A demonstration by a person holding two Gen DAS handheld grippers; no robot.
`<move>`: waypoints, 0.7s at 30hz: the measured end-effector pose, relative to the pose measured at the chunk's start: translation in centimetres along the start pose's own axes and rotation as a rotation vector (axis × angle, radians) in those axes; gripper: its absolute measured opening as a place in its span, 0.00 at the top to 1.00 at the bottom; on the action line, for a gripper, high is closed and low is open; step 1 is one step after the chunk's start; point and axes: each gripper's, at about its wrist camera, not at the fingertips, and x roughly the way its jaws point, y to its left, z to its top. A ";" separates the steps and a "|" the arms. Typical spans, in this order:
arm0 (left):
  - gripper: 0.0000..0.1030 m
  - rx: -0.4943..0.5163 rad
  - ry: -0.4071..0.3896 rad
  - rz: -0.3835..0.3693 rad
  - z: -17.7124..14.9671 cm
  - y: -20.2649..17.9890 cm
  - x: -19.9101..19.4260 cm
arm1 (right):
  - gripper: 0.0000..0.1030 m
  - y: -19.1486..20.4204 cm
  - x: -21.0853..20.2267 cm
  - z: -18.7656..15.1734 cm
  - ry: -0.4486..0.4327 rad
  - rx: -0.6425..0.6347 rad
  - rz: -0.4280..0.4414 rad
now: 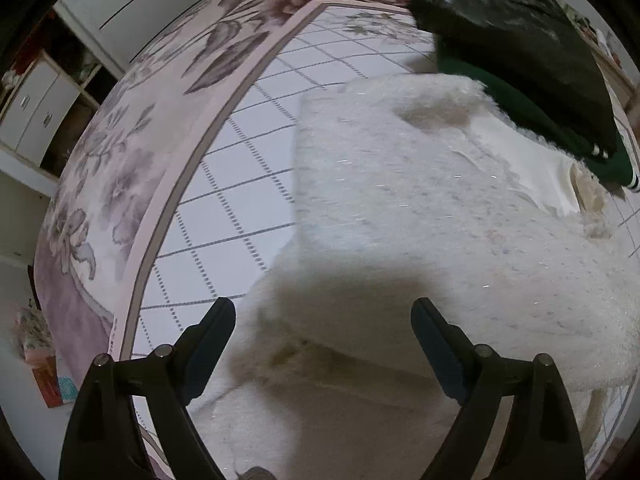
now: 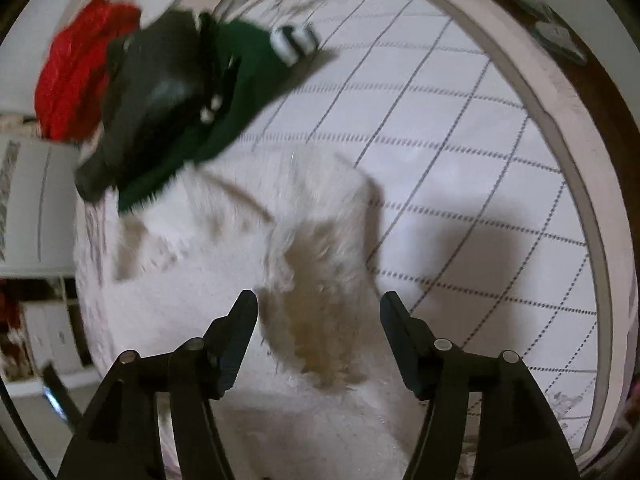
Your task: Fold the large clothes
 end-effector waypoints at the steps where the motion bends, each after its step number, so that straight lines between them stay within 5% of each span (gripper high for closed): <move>1: 0.13 0.006 -0.001 0.000 0.2 -0.7 0.0 | 0.36 -0.3 0.1 0.7 0.004 0.016 0.012; 5: 0.13 0.046 -0.026 0.012 1.2 -4.4 0.0 | 0.36 -1.8 3.7 5.5 0.056 0.062 0.000; 8: 0.13 0.075 -0.038 0.029 1.6 -6.5 0.4 | 0.37 -3.4 8.8 8.2 0.187 0.105 0.015; 10: 0.13 0.097 -0.041 0.038 1.5 -7.5 0.5 | 0.51 -3.3 11.1 8.7 0.256 0.084 0.053; 11: 0.13 0.105 -0.044 0.046 1.3 -7.7 0.5 | 0.86 -2.7 11.2 8.8 0.259 0.035 0.050; 12: 0.13 0.112 -0.046 0.056 1.1 -7.8 0.4 | 0.92 -1.3 11.2 8.8 0.266 -0.058 0.048; 16: 0.13 0.108 -0.035 0.095 -0.2 -7.1 0.0 | 0.94 1.7 8.0 9.0 0.065 -0.285 -0.097; 19: 0.13 0.076 0.007 0.100 -1.7 -5.8 -0.3 | 0.89 -1.0 10.0 10.2 0.180 -0.185 -0.104; 21: 0.13 0.046 0.023 0.096 -3.0 -5.0 -1.1 | 0.64 -2.9 8.6 10.1 0.224 -0.071 -0.039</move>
